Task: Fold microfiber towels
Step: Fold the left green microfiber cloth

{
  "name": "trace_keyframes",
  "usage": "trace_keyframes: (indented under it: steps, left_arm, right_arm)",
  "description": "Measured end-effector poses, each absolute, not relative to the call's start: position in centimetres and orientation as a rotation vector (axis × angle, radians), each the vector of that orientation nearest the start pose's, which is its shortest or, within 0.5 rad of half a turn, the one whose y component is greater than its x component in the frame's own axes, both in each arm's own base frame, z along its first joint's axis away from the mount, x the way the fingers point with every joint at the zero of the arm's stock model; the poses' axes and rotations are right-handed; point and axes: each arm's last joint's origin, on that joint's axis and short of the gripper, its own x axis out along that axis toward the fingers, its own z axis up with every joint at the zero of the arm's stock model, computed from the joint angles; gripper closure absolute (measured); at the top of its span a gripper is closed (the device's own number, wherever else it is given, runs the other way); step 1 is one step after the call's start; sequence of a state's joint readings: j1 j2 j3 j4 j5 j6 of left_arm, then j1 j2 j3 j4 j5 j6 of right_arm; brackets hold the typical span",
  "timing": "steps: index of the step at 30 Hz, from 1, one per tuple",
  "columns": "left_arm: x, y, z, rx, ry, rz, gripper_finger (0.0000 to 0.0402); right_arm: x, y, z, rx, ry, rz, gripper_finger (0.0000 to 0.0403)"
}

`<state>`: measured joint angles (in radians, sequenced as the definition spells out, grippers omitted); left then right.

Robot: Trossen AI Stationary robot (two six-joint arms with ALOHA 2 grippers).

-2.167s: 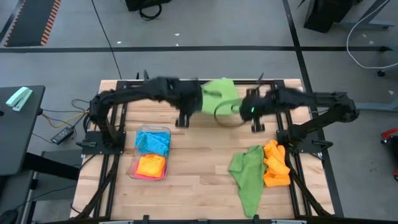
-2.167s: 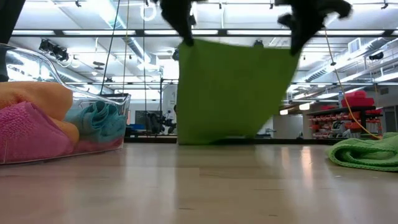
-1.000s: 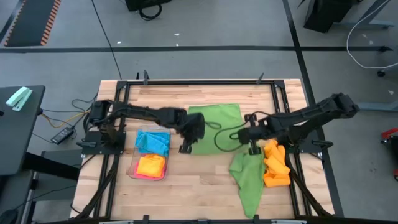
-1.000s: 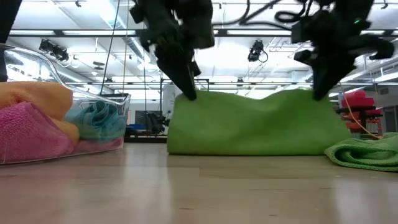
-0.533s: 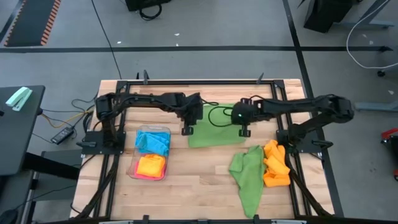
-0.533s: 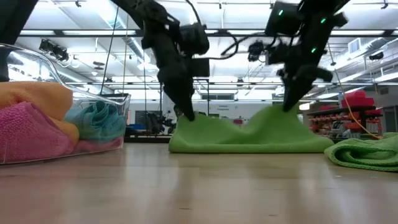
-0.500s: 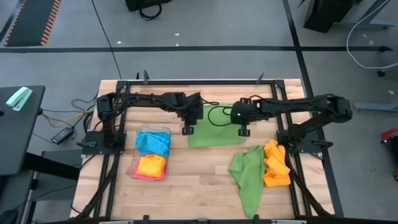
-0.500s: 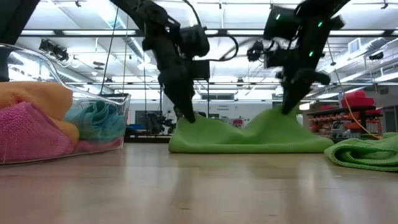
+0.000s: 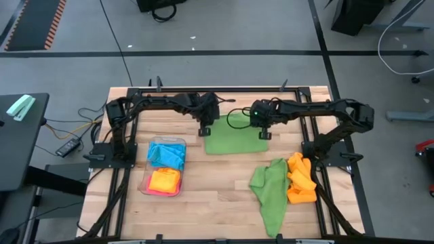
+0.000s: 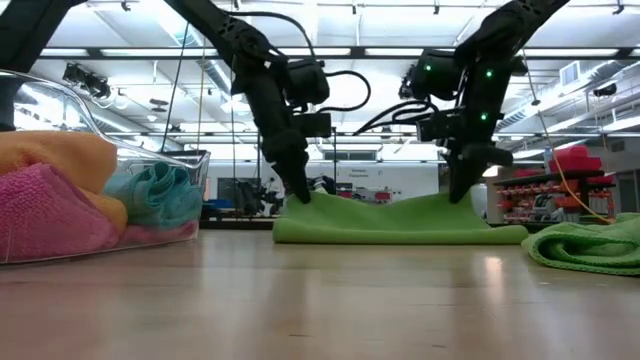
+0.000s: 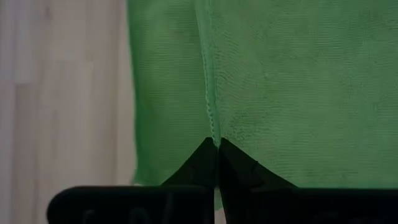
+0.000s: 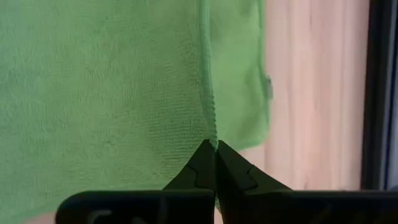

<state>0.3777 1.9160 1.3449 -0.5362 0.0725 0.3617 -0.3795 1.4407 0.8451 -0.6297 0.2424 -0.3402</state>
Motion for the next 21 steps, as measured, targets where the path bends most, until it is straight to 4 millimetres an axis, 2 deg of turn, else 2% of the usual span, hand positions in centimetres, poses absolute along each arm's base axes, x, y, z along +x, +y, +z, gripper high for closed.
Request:
trace_keyframes:
  steps: [7,15,21]
  left_arm:
    - [36.6,15.6,18.1,0.148,1.079,0.105,0.0381]
    - [36.5,16.9,16.3,0.151,1.127,0.112,0.0389]
    - [36.5,17.4,16.3,0.175,1.117,0.137,0.0378]
  right_arm:
    - [23.3,-11.6,19.0,-0.228,1.291,-0.354,0.0398]
    - [23.2,-12.4,19.0,-0.237,1.265,-0.357,0.0398]
    - [23.2,-13.0,19.1,-0.219,1.23,-0.344,0.0398]
